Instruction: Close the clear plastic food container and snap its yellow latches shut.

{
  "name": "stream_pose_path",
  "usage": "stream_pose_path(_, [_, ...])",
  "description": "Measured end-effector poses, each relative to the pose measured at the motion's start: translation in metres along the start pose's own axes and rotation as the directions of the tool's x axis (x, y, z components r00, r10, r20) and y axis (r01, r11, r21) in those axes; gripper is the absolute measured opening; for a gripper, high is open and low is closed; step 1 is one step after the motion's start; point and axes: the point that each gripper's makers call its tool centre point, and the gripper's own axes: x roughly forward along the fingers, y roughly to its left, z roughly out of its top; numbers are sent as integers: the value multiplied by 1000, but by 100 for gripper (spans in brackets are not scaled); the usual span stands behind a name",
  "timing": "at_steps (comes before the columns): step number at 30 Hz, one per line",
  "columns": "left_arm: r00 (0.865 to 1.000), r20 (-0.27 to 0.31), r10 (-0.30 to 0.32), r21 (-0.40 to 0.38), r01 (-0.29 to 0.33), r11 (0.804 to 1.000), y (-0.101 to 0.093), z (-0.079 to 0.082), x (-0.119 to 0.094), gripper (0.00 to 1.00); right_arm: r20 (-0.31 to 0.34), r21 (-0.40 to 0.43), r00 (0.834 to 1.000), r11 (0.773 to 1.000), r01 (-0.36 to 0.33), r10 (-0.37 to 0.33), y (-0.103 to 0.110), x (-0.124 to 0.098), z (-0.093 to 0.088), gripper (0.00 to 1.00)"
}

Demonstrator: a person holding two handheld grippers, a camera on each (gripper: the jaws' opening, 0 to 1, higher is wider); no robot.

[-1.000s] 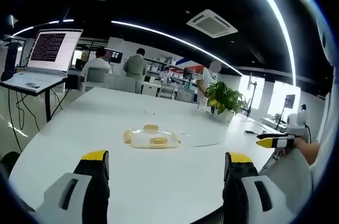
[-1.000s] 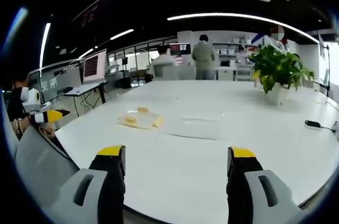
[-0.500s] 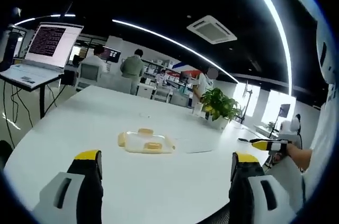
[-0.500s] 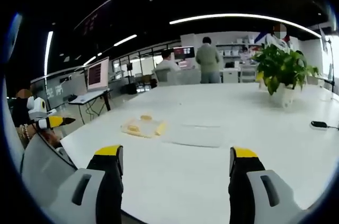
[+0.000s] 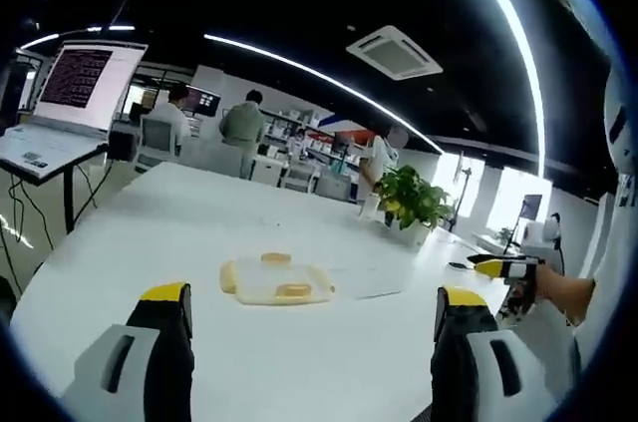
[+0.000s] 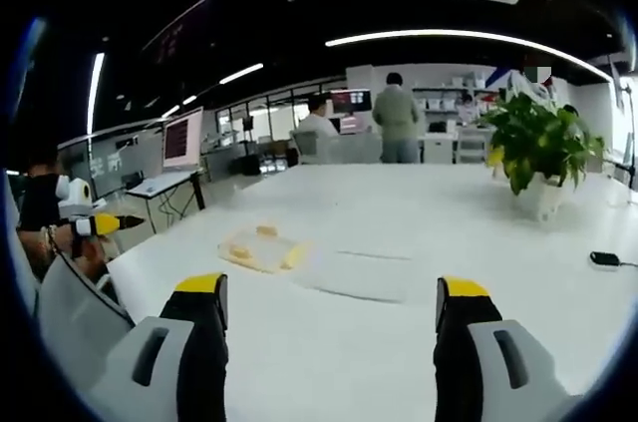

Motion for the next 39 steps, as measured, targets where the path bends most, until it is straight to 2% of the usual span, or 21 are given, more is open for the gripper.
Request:
stream_pose_path(2, [1000,-22,-10,-38,9,999,6,-3,5,99,-9,-14,1000,1000,-18,18,2,6,1,83])
stream_pose_path(5, [997,-74,-10,-17,8,1000,18,-6,11,99,-32,-59,998,997,-57,55,6,16,3,84])
stream_pose_path(6, [995,-100,1,-2,-1,1000,24,-6,14,99,-48,-81,997,994,-67,63,7,20,3,84])
stream_pose_path(8, [994,-105,0,39,4,999,31,0,20,99,-65,-131,996,989,-70,62,6,26,5,84])
stream_pose_path(11, [994,-112,-19,100,30,994,35,5,28,98,-74,-158,993,982,-101,90,12,35,9,82])
stream_pose_path(12, [991,-127,-37,119,52,992,35,4,32,97,-82,-169,992,979,-113,101,13,40,10,82])
stream_pose_path(15, [985,-172,-23,166,52,985,41,-2,43,94,-104,-195,986,969,-149,131,18,49,12,81])
stream_pose_path(18, [982,-186,-36,194,72,978,40,-6,53,94,-121,-222,980,958,-180,156,21,59,13,80])
stream_pose_path(22, [962,-268,-45,270,120,955,40,-19,63,98,-169,-251,965,938,-239,200,26,71,12,81])
stream_pose_path(25, [952,-298,-66,295,157,943,39,-20,70,98,-181,-305,956,911,-278,231,30,80,16,80])
stream_pose_path(27, [946,-319,-55,320,162,933,43,-19,75,97,-197,-317,949,900,-300,247,32,86,17,78])
stream_pose_path(30, [939,-339,-61,357,188,915,47,-15,84,95,-187,-345,942,880,-327,277,37,96,22,79])
stream_pose_path(31, [934,-352,-67,364,202,909,47,-15,87,95,-167,-334,928,867,-370,332,47,100,26,79])
stream_pose_path(32, [925,-374,-71,371,219,902,47,-17,89,94,-173,-333,928,867,-370,330,47,102,26,79])
stream_pose_path(34, [912,-405,-68,401,244,883,51,-19,95,93,-208,-331,915,855,-399,346,53,109,23,79])
stream_pose_path(35, [904,-422,-70,414,261,872,53,-21,98,92,-219,-347,915,850,-397,339,54,114,22,79])
stream_pose_path(36, [891,-451,-61,431,277,859,58,-25,101,92,-221,-374,914,836,-402,341,55,117,23,80])
stream_pose_path(37, [882,-468,-53,439,284,852,61,-27,103,92,-227,-421,902,798,-431,367,61,121,24,81])
stream_pose_path(38, [873,-485,-48,446,294,845,64,-29,105,91,-231,-433,896,785,-443,378,64,123,24,81])
stream_pose_path(39, [863,-504,-42,457,308,834,68,-32,108,90,-235,-426,892,784,-452,387,68,126,25,81])
